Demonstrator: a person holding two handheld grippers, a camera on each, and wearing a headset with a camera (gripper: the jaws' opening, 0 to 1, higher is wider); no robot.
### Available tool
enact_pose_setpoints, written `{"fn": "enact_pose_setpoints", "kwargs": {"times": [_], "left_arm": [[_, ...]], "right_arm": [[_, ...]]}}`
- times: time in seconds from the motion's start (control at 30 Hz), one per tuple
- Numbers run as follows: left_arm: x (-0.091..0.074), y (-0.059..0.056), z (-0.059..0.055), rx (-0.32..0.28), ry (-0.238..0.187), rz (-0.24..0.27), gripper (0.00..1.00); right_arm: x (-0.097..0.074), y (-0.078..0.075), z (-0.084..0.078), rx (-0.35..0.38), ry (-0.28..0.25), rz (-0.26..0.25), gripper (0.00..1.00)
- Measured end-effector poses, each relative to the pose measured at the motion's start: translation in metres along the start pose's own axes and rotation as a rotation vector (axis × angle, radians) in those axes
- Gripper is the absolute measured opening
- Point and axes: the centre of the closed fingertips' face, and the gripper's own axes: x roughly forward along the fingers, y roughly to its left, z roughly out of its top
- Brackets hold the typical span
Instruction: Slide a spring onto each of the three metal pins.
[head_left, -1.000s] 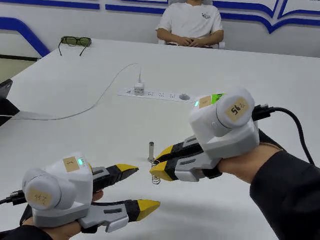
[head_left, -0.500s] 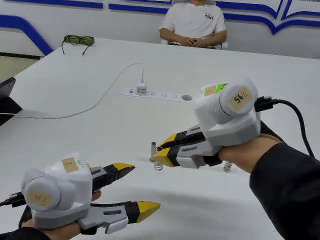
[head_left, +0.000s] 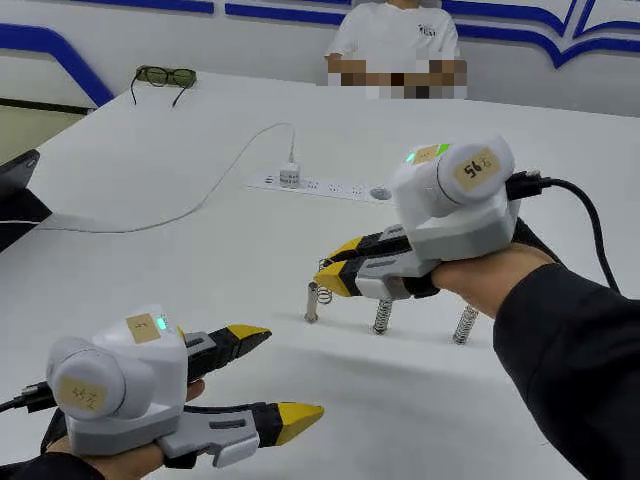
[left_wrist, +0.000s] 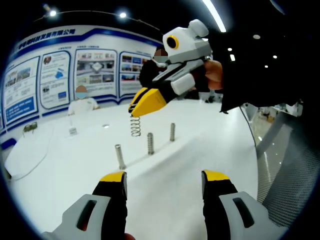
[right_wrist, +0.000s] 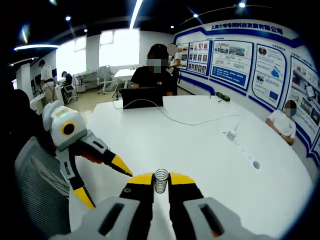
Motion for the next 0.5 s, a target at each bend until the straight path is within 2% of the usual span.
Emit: {"fn": "enact_pose_setpoints", "kwargs": {"times": [0.1,0.5], "left_arm": [[0.0,0.0,-0.001,-0.003,0.001,0.0,0.61],[0.0,0.001,-0.003,-0.011,0.005,0.007,0.62]], "right_arm": [[0.003,-0.008,0.002,0.012,-0.005,-0.022,0.12],[0.019,-0.022,0.002,0.04,-0.02,-0.05,0.12]]}}
